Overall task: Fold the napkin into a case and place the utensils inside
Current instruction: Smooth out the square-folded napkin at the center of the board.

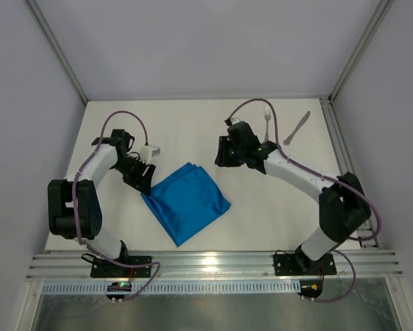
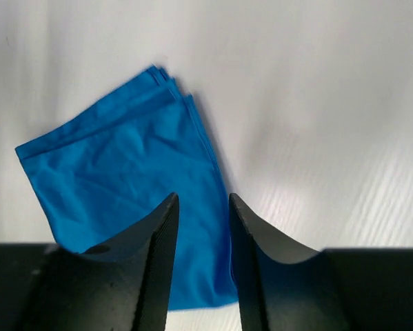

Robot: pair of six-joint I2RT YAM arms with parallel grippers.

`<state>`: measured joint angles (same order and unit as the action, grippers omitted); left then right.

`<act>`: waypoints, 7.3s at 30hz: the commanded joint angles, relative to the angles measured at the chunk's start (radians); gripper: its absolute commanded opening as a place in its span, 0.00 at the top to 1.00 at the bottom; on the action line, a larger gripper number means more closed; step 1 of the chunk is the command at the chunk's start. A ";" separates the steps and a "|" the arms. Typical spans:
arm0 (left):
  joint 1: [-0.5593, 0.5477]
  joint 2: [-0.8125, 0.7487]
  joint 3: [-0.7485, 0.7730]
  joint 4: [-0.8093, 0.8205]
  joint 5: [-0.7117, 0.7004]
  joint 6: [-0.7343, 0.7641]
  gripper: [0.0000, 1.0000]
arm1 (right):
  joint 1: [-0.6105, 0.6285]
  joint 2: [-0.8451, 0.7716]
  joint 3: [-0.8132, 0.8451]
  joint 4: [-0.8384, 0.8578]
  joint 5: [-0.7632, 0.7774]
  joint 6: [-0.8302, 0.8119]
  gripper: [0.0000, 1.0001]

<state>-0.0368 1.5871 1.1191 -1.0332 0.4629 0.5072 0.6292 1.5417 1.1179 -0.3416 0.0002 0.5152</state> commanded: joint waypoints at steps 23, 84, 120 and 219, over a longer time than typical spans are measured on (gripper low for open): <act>-0.029 0.119 0.018 0.108 0.039 -0.062 0.62 | -0.016 0.577 0.405 0.039 -0.302 -0.244 0.69; -0.031 0.033 -0.004 0.128 -0.121 -0.050 1.00 | 0.035 0.845 0.746 0.016 -0.335 -0.175 0.59; 0.100 0.034 0.015 0.133 -0.145 0.019 1.00 | 0.024 0.808 0.651 0.090 -0.313 -0.219 0.96; 0.193 0.102 0.004 0.288 -0.052 -0.039 0.86 | 0.060 0.624 0.654 0.055 -0.201 -0.271 0.62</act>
<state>0.1501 1.7607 1.1179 -0.7528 0.4030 0.4557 0.6853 2.2780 1.7412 -0.2852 -0.2375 0.2958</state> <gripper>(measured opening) 0.102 0.372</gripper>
